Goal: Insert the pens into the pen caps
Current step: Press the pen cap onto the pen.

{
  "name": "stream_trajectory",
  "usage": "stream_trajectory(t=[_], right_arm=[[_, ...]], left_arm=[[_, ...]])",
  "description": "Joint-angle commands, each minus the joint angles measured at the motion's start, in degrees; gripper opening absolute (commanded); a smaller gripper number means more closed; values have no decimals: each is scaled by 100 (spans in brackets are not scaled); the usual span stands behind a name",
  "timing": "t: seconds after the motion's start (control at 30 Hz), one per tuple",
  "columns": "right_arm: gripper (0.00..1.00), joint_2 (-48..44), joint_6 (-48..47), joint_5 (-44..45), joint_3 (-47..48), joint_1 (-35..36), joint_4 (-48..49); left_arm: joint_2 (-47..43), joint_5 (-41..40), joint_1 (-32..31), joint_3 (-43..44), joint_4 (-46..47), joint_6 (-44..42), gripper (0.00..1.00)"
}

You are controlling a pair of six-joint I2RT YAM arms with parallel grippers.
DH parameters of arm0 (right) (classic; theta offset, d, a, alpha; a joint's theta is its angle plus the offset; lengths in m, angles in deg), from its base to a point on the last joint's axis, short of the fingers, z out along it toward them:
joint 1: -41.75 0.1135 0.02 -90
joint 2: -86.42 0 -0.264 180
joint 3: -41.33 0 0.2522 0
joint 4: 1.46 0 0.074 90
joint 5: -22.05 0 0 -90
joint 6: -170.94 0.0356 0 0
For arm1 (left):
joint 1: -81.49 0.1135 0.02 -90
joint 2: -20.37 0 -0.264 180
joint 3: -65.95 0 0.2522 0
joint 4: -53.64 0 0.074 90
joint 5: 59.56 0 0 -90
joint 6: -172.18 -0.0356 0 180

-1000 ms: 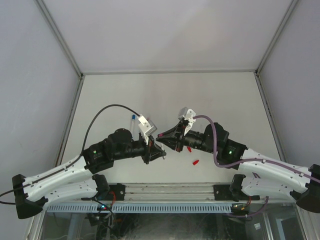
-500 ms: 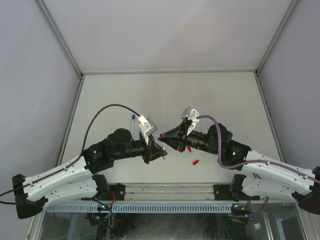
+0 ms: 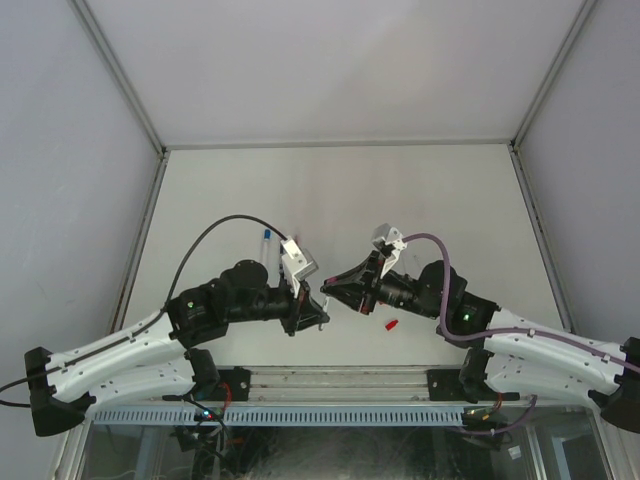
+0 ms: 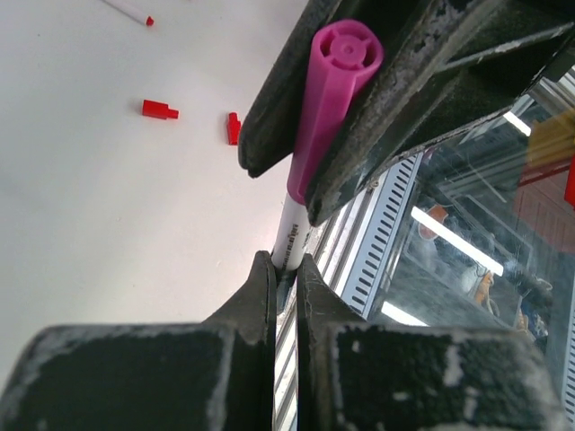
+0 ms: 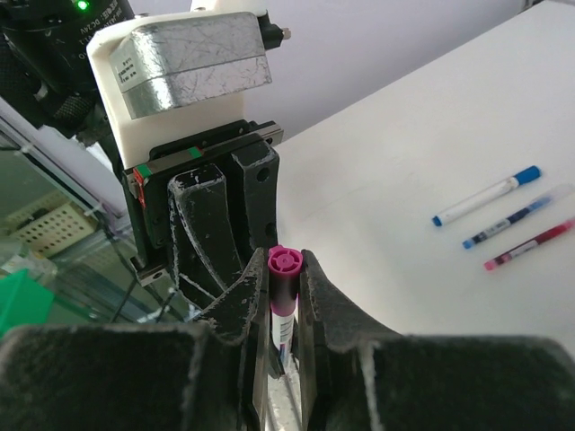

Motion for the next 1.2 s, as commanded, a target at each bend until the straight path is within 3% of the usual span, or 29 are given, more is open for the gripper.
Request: stream_trajectory(t=[0.0, 0.23, 0.5, 0.6, 0.8, 0.9, 1.17], right_arm=[[0, 75, 868, -1432, -778, 308, -1125], [0, -141, 1044, -1109, -971, 306, -831], [2, -439, -19, 53, 497, 113, -2189], [12, -494, -252, 249, 910, -41, -2307], [49, -794, -494, 772, 1260, -146, -2556], [62, -980, -495, 1177, 1204, -150, -2911], [72, -1040, -81, 2294, 993, -159, -3856]], left_arm=[[-228, -966, 221, 1096, 2051, 56, 0], [-172, -965, 222, 1064, 2069, 52, 0], [0, -865, 220, 676, 1976, 90, 0], [42, -908, 227, 484, 1870, 67, 0], [76, -1184, 224, -2, 1775, 94, 0], [105, -1503, 227, -123, 1681, 146, 0], [755, -2277, 436, 340, 787, 195, 0]])
